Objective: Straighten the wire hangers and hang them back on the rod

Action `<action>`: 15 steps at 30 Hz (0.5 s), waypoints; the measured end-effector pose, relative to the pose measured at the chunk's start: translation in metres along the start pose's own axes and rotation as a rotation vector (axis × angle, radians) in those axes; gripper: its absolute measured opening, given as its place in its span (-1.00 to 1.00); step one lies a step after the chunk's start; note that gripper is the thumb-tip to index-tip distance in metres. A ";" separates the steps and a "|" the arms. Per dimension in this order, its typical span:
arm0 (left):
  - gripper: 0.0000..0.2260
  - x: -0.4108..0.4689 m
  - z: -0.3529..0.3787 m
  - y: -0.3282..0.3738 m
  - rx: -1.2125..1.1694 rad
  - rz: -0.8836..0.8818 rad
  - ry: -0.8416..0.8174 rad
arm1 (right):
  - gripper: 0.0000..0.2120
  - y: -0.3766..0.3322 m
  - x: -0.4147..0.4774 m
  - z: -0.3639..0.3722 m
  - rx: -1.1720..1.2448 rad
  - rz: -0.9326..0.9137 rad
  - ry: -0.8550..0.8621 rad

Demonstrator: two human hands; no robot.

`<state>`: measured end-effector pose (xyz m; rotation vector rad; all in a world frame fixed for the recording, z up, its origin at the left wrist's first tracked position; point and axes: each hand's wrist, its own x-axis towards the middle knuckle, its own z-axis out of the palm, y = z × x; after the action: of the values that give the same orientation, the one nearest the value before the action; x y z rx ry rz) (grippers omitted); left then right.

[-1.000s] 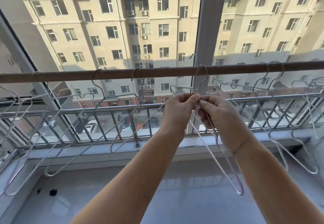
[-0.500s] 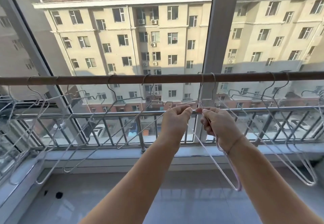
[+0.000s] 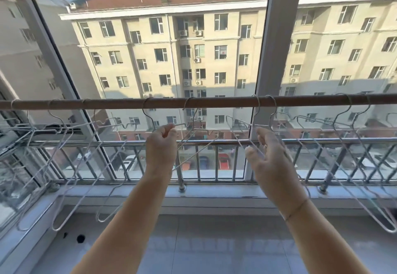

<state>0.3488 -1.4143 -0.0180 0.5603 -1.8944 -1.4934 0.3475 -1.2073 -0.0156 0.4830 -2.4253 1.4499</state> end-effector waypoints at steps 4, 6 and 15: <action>-0.80 0.007 -0.009 -0.008 -0.136 -0.275 -0.154 | -0.56 -0.012 -0.010 0.038 0.152 0.017 -0.170; -0.79 0.005 -0.013 -0.011 -0.284 -0.385 -0.215 | -0.57 -0.016 -0.009 0.061 0.241 0.126 -0.308; -0.81 0.020 -0.007 -0.004 -0.328 -0.475 -0.518 | -0.88 -0.029 -0.001 0.118 0.654 0.326 -0.273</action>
<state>0.3395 -1.4340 -0.0165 0.5254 -1.8934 -2.3950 0.3530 -1.3250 -0.0474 0.4469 -2.2445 2.4836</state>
